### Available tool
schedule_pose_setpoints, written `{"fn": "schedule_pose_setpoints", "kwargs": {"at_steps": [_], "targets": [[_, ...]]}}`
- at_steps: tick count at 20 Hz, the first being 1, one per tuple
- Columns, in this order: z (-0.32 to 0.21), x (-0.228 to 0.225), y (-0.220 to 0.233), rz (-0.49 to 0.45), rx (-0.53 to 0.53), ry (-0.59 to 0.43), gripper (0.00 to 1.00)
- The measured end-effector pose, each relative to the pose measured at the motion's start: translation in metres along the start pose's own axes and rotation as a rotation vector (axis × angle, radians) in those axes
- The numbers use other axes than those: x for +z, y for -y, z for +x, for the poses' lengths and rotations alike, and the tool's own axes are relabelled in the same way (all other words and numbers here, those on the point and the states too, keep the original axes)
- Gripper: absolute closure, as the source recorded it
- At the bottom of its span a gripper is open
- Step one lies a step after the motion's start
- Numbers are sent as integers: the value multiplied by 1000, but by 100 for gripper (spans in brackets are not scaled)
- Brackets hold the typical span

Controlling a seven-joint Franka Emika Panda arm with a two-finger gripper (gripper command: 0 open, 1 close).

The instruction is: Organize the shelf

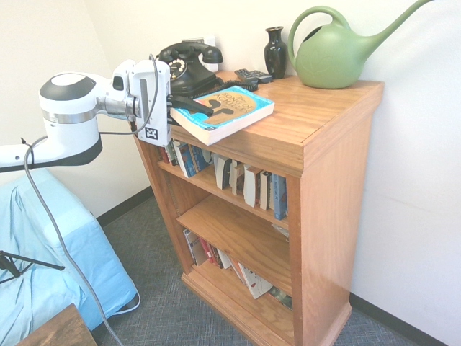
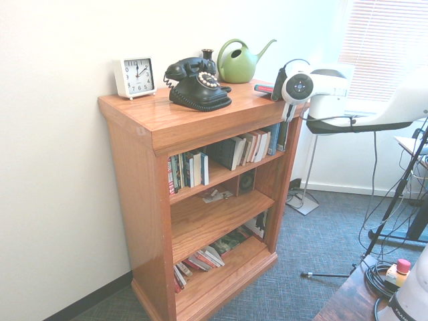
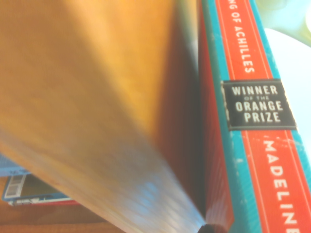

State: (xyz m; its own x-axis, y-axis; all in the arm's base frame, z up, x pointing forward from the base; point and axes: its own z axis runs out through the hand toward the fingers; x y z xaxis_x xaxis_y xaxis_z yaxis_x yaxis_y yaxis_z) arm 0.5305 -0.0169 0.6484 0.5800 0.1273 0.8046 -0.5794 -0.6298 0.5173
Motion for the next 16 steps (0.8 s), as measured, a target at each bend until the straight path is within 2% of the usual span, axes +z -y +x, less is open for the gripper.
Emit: {"fn": "schedule_pose_setpoints", "kwargs": {"at_steps": [5, 11, 16], "targets": [[-6, -22, -53, 42, 157, 67, 100], [-50, -34, -113, 134, 371, 171, 100], [-100, -62, -128, 229, 477, 223, 100]]}}
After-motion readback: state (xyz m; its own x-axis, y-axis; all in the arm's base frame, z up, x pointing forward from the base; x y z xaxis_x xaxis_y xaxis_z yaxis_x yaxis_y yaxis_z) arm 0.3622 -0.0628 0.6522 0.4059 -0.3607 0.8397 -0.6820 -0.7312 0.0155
